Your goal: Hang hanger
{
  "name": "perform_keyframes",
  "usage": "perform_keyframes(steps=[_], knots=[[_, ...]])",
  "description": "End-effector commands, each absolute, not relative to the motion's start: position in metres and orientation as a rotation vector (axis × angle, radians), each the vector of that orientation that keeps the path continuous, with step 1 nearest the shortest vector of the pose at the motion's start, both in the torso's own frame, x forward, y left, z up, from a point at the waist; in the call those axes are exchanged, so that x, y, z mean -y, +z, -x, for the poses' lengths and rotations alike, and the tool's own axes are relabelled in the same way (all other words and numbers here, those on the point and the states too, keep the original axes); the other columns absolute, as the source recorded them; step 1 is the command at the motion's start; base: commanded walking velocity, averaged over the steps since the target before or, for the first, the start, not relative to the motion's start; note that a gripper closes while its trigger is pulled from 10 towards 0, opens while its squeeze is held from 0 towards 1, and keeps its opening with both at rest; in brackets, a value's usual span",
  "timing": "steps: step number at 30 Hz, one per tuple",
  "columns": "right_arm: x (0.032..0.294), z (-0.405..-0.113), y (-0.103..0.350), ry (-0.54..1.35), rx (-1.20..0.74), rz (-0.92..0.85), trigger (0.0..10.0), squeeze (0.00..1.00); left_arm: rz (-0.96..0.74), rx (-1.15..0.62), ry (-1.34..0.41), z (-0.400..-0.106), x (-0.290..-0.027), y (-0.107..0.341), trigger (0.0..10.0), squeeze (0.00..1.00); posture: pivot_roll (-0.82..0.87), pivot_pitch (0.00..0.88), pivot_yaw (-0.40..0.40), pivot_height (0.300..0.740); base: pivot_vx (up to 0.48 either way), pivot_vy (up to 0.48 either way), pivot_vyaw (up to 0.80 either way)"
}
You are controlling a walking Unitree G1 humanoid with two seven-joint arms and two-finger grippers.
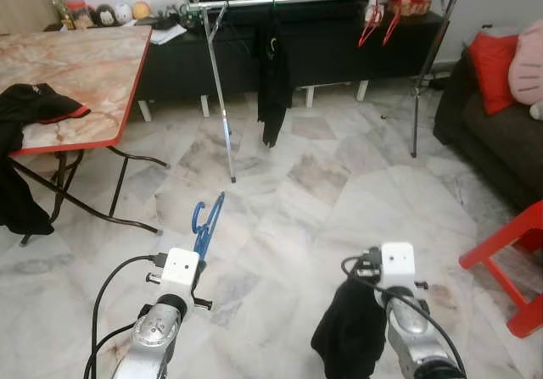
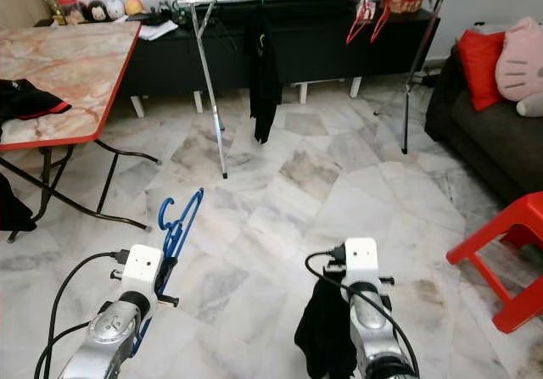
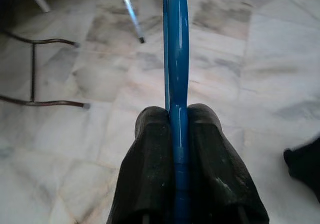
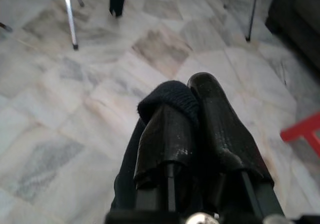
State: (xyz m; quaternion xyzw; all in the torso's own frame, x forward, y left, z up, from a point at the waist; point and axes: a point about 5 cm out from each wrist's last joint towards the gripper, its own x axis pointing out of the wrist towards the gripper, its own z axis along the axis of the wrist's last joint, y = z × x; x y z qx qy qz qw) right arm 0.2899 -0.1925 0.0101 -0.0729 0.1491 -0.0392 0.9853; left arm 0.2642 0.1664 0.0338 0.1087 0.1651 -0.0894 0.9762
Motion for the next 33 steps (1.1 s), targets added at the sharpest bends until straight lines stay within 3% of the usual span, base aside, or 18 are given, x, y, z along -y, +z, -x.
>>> perform_keyframes(steps=[1, 9, 12, 20, 33], knots=[[0.194, -0.305, 0.029, -0.070, -0.231, 0.147, 10.0, 0.00, -0.237, -0.295, -0.246, -0.272, -0.162, 0.048, 10.0, 0.00, -0.07, 0.000, -0.021, 0.740, 0.000, 0.000, 0.00], [0.195, -0.330, 0.056, 0.008, -0.200, 0.210, 10.0, 0.00, -0.377, -0.388, -0.530, -0.271, -0.162, 0.049, 10.0, 0.00, -0.07, 0.000, -0.022, 0.740, 0.000, 0.000, 0.00], [0.191, -0.336, 0.056, 0.098, -0.281, 0.306, 10.0, 0.00, -0.430, -0.460, -0.724, -0.263, -0.163, 0.051, 10.0, 0.00, -0.07, 0.000, -0.021, 0.740, 0.000, 0.000, 0.00], [0.174, -0.347, 0.063, 0.198, -0.337, 0.306, 10.0, 0.00, -0.363, -0.468, -0.904, -0.265, -0.159, 0.074, 10.0, 0.00, -0.07, 0.000, -0.018, 0.740, 0.000, 0.000, 0.00], [0.168, -0.352, 0.065, 0.200, -0.383, 0.317, 10.0, 0.00, -0.263, -0.501, -1.151, -0.249, -0.143, 0.096, 10.0, 0.00, -0.06, 0.000, -0.020, 0.740, 0.000, 0.000, 0.00]])
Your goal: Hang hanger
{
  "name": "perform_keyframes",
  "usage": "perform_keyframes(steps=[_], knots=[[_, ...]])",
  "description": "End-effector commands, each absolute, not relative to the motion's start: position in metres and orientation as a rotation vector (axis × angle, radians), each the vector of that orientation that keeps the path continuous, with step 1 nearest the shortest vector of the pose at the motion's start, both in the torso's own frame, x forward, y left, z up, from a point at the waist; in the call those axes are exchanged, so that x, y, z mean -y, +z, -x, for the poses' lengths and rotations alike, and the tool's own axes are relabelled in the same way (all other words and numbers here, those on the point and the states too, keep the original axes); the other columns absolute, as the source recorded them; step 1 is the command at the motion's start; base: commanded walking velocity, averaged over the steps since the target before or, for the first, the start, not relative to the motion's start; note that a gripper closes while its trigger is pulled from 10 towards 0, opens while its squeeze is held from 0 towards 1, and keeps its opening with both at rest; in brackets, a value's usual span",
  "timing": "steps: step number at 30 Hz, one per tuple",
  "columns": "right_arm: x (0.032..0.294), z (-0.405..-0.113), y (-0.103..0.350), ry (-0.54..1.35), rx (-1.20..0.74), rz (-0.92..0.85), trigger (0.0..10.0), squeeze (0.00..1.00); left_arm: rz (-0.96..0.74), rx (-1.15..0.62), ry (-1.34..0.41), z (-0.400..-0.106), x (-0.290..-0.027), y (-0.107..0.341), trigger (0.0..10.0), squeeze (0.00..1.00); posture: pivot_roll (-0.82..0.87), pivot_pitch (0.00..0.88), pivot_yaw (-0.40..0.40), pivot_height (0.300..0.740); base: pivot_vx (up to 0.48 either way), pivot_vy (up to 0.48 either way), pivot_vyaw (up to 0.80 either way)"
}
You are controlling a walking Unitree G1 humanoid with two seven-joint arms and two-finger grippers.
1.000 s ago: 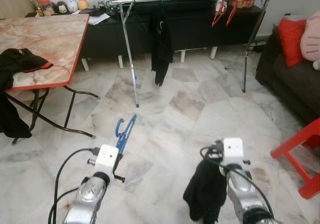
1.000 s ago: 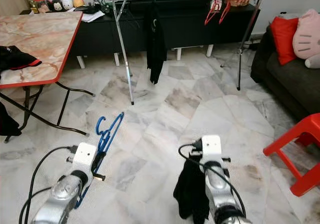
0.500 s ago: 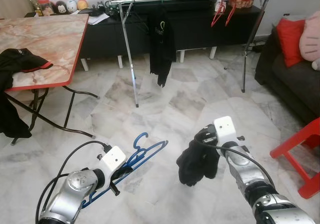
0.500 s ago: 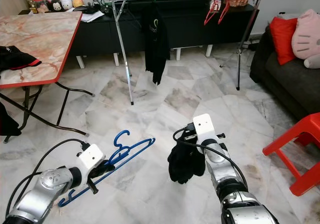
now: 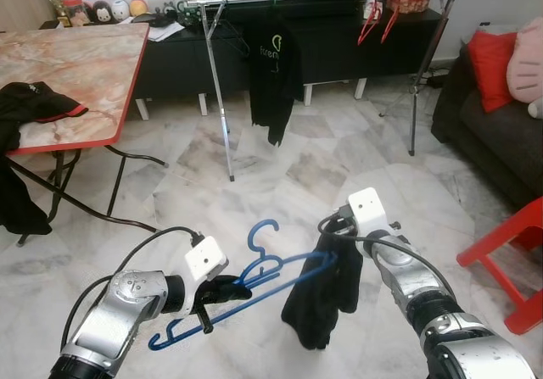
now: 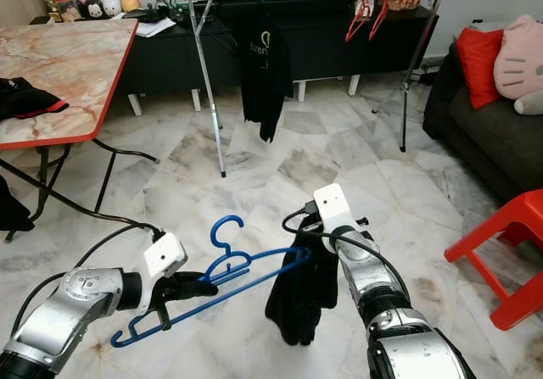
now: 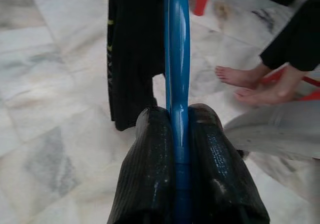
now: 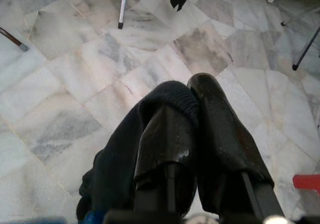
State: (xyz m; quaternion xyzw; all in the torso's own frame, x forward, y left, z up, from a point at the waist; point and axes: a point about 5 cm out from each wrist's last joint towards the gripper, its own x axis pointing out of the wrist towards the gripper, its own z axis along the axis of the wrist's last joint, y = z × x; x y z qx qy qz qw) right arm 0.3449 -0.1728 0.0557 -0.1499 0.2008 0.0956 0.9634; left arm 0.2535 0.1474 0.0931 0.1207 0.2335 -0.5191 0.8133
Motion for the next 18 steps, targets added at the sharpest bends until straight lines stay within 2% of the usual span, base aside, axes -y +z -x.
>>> perform_keyframes(steps=[1, 4, 8, 18], knots=[[0.168, -0.352, 0.065, 0.200, -0.383, 0.316, 10.0, 0.00, -0.263, -0.502, -1.153, -0.249, -0.142, 0.096, 10.0, 0.00, -0.06, 0.000, -0.021, 0.740, 0.000, 0.000, 0.00], [0.164, -0.355, 0.069, 0.205, -0.373, 0.310, 10.0, 0.00, -0.286, -0.492, -1.149, -0.251, -0.139, 0.097, 10.0, 0.00, -0.06, 0.000, -0.021, 0.740, 0.000, 0.000, 0.00], [0.158, -0.358, 0.074, 0.222, -0.345, 0.305, 10.0, 0.00, -0.301, -0.442, -1.024, -0.265, -0.139, 0.097, 10.0, 0.00, -0.06, 0.000, -0.023, 0.740, 0.000, 0.000, 0.00], [0.157, -0.355, 0.072, 0.240, -0.345, 0.306, 10.0, 0.00, -0.299, -0.416, -0.990, -0.266, -0.135, 0.097, 10.0, 0.00, -0.06, 0.000, -0.029, 0.740, 0.000, 0.000, 0.00]])
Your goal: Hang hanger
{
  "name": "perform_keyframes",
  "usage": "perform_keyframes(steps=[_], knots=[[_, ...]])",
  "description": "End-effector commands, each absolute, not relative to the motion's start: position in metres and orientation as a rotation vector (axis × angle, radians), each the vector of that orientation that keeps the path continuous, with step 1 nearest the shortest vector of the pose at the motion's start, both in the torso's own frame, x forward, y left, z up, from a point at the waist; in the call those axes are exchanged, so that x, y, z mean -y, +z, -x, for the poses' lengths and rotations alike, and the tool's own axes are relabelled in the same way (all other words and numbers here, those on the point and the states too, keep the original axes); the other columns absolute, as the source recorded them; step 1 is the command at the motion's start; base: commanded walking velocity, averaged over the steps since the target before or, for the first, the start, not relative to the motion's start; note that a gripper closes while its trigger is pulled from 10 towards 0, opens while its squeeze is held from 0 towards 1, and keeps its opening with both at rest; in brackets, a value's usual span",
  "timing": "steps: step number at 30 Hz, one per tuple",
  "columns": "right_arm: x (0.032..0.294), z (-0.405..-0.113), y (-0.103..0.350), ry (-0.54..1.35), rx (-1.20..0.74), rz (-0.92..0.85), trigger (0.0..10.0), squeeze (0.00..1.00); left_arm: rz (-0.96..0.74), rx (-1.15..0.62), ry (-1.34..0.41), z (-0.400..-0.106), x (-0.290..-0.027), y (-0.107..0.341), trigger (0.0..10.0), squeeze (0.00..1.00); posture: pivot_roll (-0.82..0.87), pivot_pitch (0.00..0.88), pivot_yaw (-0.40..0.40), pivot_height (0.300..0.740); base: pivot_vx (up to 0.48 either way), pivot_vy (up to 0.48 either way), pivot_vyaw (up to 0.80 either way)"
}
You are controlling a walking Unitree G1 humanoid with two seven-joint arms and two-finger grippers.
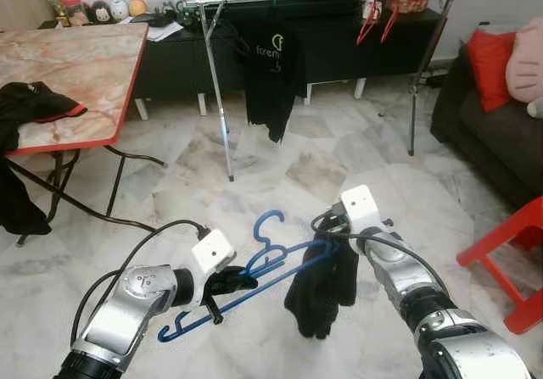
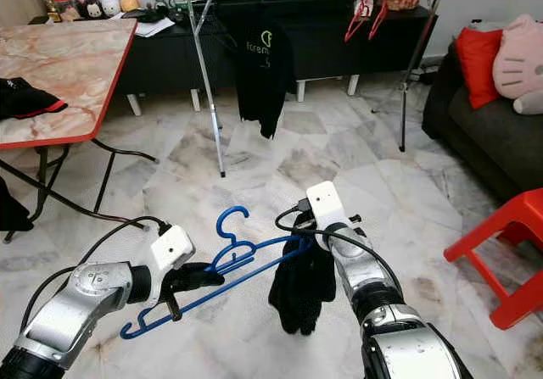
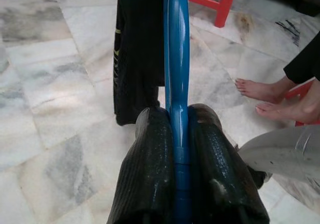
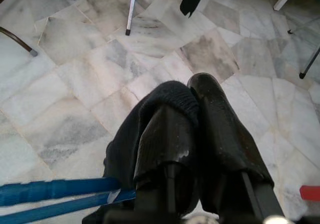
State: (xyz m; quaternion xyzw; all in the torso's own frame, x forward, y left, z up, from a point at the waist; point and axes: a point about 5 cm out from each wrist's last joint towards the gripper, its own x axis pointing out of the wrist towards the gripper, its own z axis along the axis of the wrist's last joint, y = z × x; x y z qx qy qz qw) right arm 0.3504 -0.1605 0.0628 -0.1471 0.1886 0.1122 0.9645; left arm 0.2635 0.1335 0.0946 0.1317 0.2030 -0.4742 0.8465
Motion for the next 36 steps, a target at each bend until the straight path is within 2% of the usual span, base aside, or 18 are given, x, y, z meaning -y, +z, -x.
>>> perform_keyframes(steps=[1, 4, 17, 24, 36], knots=[[0.157, -0.355, 0.072, 0.239, -0.344, 0.307, 10.0, 0.00, -0.302, -0.415, -0.980, -0.267, -0.135, 0.096, 10.0, 0.00, -0.06, 0.000, -0.029, 0.740, 0.000, 0.000, 0.00], [0.158, -0.356, 0.074, 0.239, -0.338, 0.309, 10.0, 0.00, -0.318, -0.399, -0.898, -0.274, -0.139, 0.094, 10.0, 0.00, -0.06, 0.000, -0.029, 0.740, 0.000, 0.000, 0.00], [0.160, -0.355, 0.074, 0.247, -0.338, 0.315, 10.0, 0.00, -0.316, -0.356, -0.825, -0.282, -0.139, 0.096, 10.0, 0.00, -0.07, 0.000, -0.032, 0.740, 0.000, 0.000, 0.00], [0.160, -0.354, 0.074, 0.265, -0.343, 0.322, 10.0, 0.00, -0.212, -0.344, -0.914, -0.275, -0.130, 0.101, 10.0, 0.00, -0.07, 0.000, -0.032, 0.740, 0.000, 0.000, 0.00], [0.156, -0.357, 0.082, 0.343, -0.335, 0.351, 10.0, 0.00, -0.183, -0.367, -1.015, -0.267, -0.122, 0.100, 10.0, 0.00, -0.07, 0.000, -0.032, 0.740, 0.000, 0.000, 0.00]])
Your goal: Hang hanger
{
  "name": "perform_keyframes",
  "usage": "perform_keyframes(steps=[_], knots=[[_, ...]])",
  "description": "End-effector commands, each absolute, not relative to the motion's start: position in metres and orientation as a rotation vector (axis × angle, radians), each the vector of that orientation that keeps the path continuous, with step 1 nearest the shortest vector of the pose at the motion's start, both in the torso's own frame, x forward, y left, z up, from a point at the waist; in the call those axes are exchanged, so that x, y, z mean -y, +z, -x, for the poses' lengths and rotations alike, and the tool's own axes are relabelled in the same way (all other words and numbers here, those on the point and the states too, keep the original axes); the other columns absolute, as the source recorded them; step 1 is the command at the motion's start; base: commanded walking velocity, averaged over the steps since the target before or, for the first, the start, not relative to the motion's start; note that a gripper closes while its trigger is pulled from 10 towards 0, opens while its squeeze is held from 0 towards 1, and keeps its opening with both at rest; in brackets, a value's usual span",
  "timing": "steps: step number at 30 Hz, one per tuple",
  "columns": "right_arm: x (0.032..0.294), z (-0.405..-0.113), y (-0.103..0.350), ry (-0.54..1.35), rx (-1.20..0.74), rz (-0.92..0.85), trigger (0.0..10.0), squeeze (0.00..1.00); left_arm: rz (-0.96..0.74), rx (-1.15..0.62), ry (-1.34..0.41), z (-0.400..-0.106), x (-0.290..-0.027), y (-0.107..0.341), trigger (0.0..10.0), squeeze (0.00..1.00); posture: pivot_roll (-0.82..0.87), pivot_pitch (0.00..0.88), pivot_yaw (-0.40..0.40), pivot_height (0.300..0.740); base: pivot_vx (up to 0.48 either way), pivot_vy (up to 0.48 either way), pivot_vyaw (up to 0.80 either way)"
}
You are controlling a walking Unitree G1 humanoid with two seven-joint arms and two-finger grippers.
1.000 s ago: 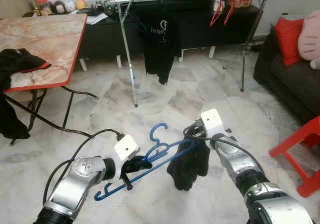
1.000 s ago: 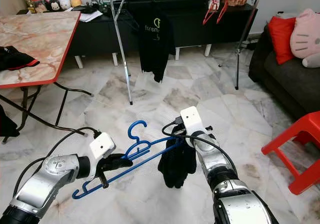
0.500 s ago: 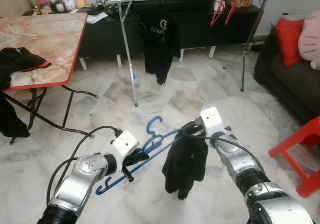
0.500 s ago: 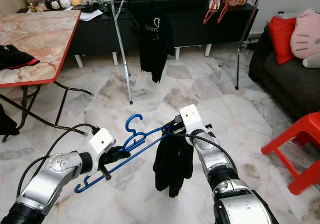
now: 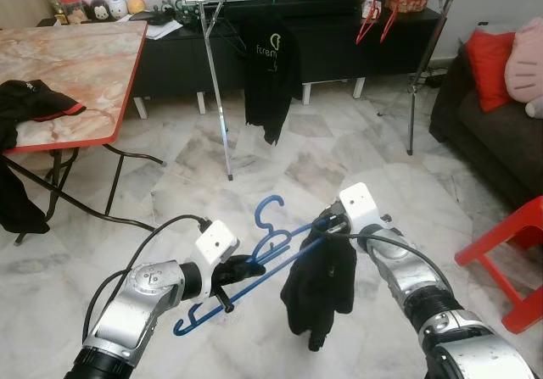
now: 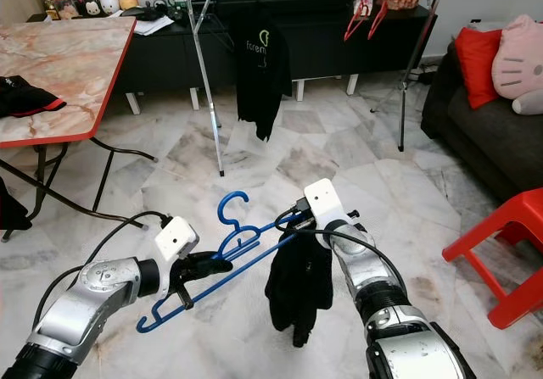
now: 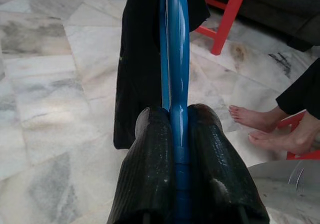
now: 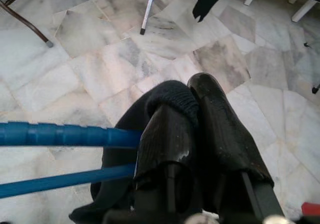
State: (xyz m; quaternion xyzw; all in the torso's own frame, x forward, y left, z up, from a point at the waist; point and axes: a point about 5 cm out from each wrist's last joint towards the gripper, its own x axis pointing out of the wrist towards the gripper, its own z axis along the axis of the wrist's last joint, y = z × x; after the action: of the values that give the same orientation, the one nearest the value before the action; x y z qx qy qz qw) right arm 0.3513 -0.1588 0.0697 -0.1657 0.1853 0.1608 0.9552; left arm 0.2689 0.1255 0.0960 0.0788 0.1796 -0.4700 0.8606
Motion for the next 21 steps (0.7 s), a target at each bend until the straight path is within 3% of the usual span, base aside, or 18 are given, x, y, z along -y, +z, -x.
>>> perform_keyframes(steps=[1, 9, 21], knots=[[0.156, -0.357, 0.082, 0.345, -0.335, 0.352, 10.0, 0.00, -0.193, -0.370, -1.010, -0.268, -0.122, 0.099, 10.0, 0.00, -0.07, 0.000, -0.032, 0.740, 0.000, 0.000, 0.00], [0.156, -0.358, 0.087, 0.358, -0.341, 0.358, 10.0, 0.00, -0.283, -0.420, -0.877, -0.279, -0.129, 0.086, 10.0, 0.00, -0.07, 0.000, -0.032, 0.740, 0.000, 0.000, 0.00], [0.149, -0.358, 0.097, 0.470, -0.310, 0.411, 10.0, 0.00, -0.212, -0.399, -0.979, -0.272, -0.122, 0.090, 10.0, 0.00, -0.08, 0.000, -0.031, 0.740, 0.000, 0.000, 0.00]])
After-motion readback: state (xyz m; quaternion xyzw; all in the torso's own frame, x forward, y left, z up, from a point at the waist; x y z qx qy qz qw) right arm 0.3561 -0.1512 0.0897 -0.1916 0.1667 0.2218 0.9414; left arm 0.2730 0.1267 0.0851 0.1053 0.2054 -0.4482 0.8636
